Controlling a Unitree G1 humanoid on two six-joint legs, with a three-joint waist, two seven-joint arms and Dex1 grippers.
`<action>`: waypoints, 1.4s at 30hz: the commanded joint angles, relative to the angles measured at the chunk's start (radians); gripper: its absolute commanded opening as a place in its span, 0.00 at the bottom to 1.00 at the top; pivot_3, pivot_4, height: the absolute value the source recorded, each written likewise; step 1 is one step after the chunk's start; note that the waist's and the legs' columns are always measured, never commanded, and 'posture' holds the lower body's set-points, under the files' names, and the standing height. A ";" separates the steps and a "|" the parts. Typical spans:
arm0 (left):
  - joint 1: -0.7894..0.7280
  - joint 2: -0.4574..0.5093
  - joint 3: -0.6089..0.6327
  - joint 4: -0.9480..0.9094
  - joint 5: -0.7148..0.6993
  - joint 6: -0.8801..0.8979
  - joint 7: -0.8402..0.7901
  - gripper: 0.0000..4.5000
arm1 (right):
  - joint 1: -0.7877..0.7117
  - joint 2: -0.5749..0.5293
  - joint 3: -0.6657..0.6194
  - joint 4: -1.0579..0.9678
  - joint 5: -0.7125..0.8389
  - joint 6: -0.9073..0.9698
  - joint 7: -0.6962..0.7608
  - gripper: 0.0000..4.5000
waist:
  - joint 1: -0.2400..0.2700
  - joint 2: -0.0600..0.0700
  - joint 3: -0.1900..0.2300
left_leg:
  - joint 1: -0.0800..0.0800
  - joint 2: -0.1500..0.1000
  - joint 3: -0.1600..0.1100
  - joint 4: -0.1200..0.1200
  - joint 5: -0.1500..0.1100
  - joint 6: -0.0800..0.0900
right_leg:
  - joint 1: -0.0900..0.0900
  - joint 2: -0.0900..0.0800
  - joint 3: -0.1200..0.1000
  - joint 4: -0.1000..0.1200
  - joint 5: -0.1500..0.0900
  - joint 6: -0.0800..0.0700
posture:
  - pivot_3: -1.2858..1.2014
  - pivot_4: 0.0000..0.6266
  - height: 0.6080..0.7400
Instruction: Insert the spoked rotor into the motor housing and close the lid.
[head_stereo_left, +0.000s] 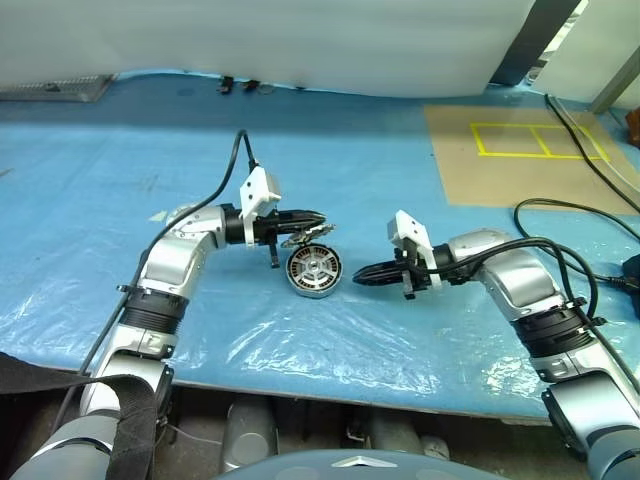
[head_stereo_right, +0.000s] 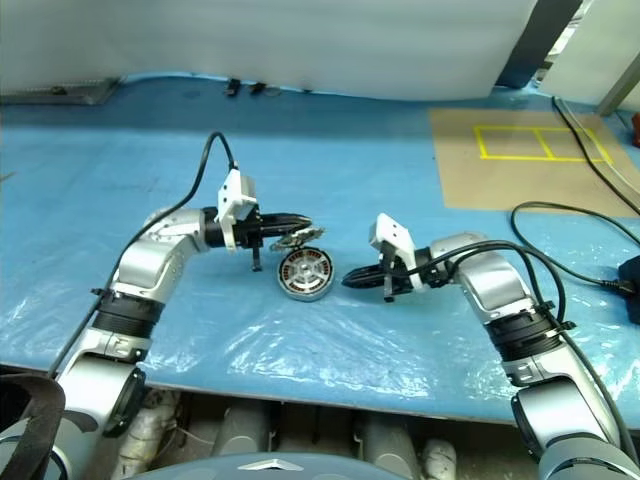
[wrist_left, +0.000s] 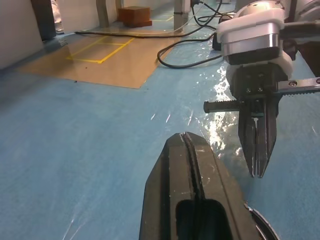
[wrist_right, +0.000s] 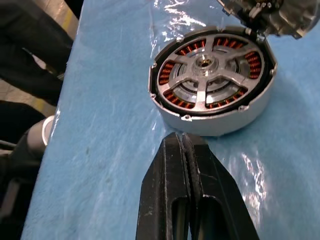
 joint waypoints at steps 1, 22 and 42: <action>0.045 -0.009 -0.034 -0.093 0.019 -0.001 0.036 0.00 | -0.026 -0.024 -0.035 -0.002 0.033 0.019 0.032 0.00 | 0.000 0.000 0.000 | 0.000 0.000 0.000 0.000 0.000 0.000 | 0.000 0.000 0.000 0.000 0.000 0.000 | 0.52 0.24 1.00; 0.209 -0.032 -0.163 -0.124 0.198 -0.139 0.185 0.00 | -0.109 0.033 -0.082 0.010 0.092 0.055 -0.001 0.00 | 0.000 0.000 0.000 | 0.000 0.000 0.000 0.000 0.000 0.000 | 0.000 0.000 0.000 0.000 0.000 0.000 | 0.52 0.24 1.00; 0.319 0.018 0.004 -0.257 0.032 -0.091 0.224 0.00 | -0.178 0.164 -0.109 0.083 0.074 -0.024 -0.128 0.00 | -0.005 0.001 -0.001 | 0.001 0.000 0.001 0.000 -0.001 -0.001 | 0.000 0.000 0.000 0.000 0.000 0.000 | 0.52 0.24 1.00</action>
